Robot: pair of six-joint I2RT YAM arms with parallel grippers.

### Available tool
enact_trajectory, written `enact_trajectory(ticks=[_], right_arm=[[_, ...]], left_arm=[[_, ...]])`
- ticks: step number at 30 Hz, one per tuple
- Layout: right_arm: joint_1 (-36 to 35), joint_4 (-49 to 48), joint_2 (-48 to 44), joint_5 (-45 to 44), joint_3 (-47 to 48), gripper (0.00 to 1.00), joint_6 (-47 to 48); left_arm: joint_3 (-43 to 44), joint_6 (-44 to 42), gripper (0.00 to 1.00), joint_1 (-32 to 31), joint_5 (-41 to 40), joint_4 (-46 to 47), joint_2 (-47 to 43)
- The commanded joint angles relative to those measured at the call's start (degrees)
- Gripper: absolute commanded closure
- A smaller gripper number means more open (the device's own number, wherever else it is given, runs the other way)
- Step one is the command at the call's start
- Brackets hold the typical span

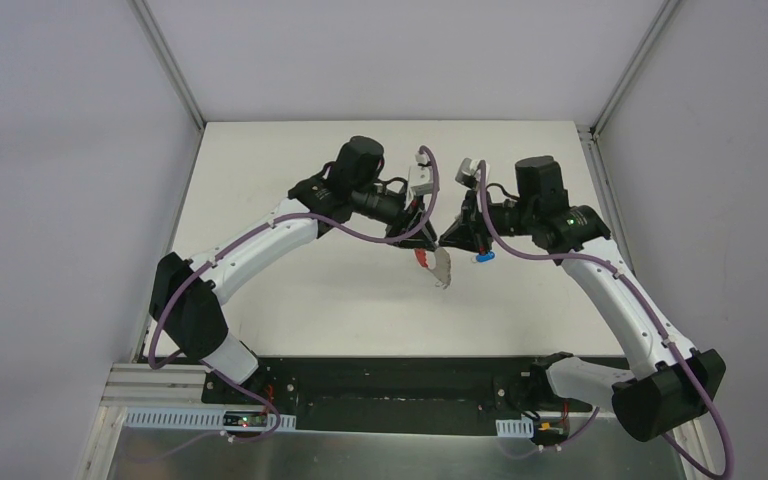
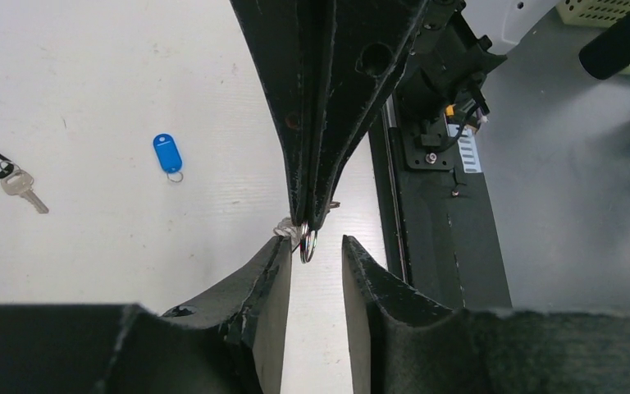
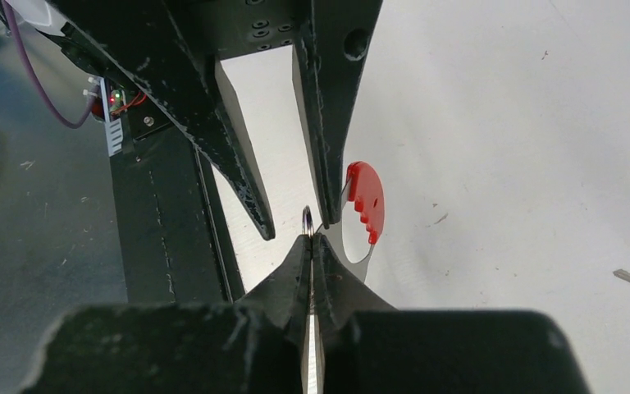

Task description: Put the keys on the keyring

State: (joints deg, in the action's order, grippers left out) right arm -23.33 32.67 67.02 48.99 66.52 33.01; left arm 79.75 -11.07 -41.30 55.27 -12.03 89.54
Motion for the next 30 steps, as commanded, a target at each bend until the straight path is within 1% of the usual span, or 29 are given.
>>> enact_trajectory(ticks=[1,4,10,15,22,26,28,30], right_arm=[[0.58,-2.72,-0.49,3.54,0.86,1.00,-1.60],[0.76,-2.88,-0.65,3.74,0.39,1.00,-1.64],[1.15,-3.23,-1.02,4.11,-0.49,1.00,-1.76],[1.52,-3.90,-1.02,4.99,-0.69,1.00,-2.50],[1.91,-4.41,-1.11,5.48,-0.78,1.00,-3.00],[2.15,-4.58,-1.11,5.67,-0.86,1.00,-3.30],[2.25,-4.77,-1.11,5.74,-0.98,1.00,-3.43],[2.37,-5.08,-1.17,6.08,-1.07,1.00,-3.83]], left_arm=[[2.56,-2.86,0.74,-0.50,2.25,-0.88,-0.58],[3.94,-2.17,0.77,-0.67,2.37,-0.99,0.30],[5.18,-1.76,0.79,-0.71,2.23,-1.32,1.20],[4.87,-1.87,0.90,-0.97,2.21,-1.59,1.47],[4.55,-3.42,0.90,-1.06,2.11,-2.98,1.43],[4.54,-3.34,0.95,-1.06,2.30,-3.00,1.61],[4.54,-3.24,1.00,-1.04,2.39,-3.00,1.61],[4.71,-2.81,1.00,-1.06,2.47,-2.99,1.70]])
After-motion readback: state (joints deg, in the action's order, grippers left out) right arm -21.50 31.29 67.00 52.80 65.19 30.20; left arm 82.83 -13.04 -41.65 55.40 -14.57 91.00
